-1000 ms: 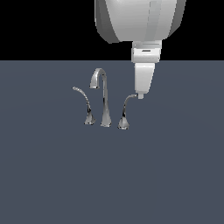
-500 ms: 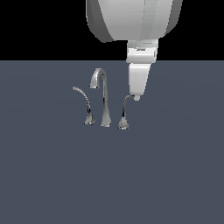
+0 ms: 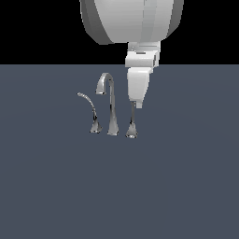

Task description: Turn on the faucet by rotating a designated handle.

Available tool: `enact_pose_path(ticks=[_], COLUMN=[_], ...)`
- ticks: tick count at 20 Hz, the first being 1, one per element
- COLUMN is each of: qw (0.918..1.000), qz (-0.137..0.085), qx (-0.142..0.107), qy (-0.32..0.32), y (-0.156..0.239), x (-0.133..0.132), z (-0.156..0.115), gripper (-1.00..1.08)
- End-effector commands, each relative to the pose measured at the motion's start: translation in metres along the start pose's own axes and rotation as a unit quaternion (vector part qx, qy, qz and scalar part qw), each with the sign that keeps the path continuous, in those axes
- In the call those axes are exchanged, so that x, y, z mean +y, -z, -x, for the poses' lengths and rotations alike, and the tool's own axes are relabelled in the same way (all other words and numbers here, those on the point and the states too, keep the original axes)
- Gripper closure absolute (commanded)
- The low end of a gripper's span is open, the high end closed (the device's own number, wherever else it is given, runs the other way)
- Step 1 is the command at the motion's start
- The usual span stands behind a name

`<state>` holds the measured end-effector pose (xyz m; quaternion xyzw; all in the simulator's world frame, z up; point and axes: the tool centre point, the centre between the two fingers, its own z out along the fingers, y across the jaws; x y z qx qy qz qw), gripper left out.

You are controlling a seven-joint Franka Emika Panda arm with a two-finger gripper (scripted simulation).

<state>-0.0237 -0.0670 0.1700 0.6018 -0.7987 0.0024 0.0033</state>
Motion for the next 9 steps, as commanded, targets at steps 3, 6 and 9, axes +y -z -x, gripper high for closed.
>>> enact_pose_path(ticks=[3, 6, 9], qw=[0.9998, 0.9997, 0.9997], qz=[0.0, 0.0, 0.0], qx=[-0.003, -0.004, -0.004], qy=[0.017, 0.022, 0.026], y=[0.001, 0.001, 0.001], x=[-0.002, -0.004, -0.005], z=[0.039, 0.058, 0.07], gripper=[1.08, 1.08, 1.08])
